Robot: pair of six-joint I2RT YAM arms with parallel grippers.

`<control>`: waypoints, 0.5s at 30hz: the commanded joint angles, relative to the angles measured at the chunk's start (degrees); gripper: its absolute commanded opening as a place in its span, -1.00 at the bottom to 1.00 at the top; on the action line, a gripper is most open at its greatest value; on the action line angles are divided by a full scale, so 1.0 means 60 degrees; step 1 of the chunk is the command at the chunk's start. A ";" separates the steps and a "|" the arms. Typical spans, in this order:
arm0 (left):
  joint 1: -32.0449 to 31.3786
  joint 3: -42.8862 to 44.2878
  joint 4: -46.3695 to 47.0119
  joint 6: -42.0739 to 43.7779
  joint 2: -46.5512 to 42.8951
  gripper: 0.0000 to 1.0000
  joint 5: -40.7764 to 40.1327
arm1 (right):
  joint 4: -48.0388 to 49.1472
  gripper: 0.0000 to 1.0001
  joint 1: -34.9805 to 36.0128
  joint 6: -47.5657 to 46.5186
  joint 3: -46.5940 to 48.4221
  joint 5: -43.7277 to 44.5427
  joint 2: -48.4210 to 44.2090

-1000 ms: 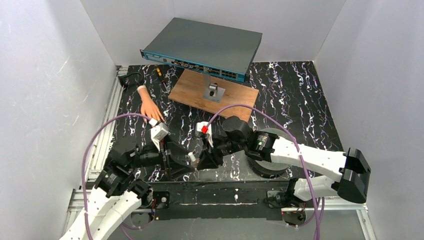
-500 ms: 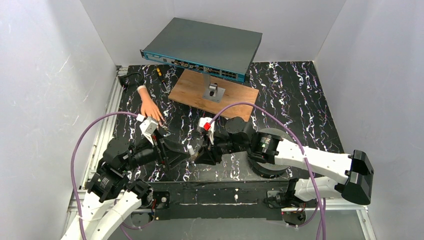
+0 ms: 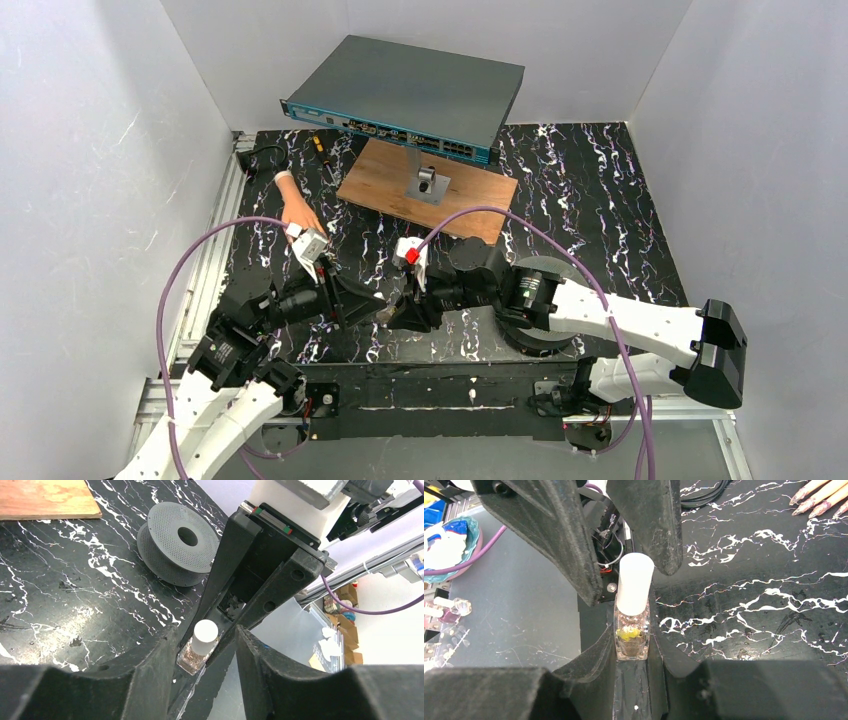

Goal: Paint the nails

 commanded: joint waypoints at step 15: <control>-0.0033 -0.0685 0.1040 -0.0375 -0.0013 -0.74 0.0628 | 0.0375 -0.97 0.0055 -0.0067 0.0716 0.0305 -0.0149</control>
